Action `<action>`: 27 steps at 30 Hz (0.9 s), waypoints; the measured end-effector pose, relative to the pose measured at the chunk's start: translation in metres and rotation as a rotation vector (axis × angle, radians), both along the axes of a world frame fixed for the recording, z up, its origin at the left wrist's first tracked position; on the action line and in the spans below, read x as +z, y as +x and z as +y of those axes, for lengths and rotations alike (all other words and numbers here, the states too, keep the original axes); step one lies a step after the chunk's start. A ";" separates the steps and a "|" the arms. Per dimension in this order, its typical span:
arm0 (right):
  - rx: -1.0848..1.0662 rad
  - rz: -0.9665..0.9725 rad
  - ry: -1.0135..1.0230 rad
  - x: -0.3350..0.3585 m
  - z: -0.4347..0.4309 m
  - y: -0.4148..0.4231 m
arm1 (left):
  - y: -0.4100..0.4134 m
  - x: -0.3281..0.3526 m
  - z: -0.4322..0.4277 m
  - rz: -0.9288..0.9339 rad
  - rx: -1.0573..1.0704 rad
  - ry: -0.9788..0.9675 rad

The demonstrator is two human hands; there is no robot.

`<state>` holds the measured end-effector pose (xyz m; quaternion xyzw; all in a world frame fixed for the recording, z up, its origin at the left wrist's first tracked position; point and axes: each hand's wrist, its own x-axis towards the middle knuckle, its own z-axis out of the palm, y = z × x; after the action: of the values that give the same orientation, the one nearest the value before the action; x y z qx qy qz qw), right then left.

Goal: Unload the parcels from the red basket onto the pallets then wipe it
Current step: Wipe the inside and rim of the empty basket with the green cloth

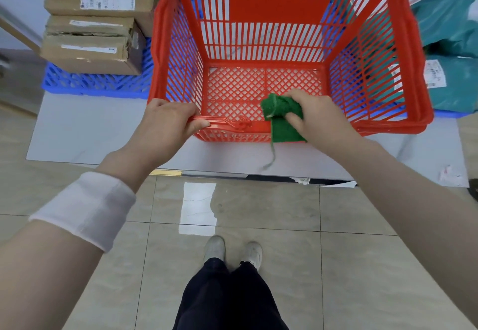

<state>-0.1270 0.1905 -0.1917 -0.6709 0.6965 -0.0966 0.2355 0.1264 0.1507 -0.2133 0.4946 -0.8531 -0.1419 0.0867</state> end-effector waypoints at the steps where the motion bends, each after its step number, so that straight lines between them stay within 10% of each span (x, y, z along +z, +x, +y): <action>1: 0.013 0.028 -0.005 0.003 0.004 -0.010 | 0.000 -0.001 0.000 -0.002 0.001 -0.005; 7: 0.228 0.176 0.070 0.019 0.016 -0.042 | 0.001 -0.004 0.000 0.020 0.003 -0.030; 20: -0.026 -0.319 -0.036 0.026 0.003 -0.062 | 0.002 -0.005 -0.001 0.025 0.013 0.002; 27: 0.196 0.032 -0.065 0.006 0.028 -0.069 | 0.001 -0.003 0.001 0.034 0.010 -0.004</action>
<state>-0.1962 0.2189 -0.1860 -0.7445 0.6277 -0.0850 0.2110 0.1278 0.1519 -0.2166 0.4962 -0.8492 -0.1483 0.1030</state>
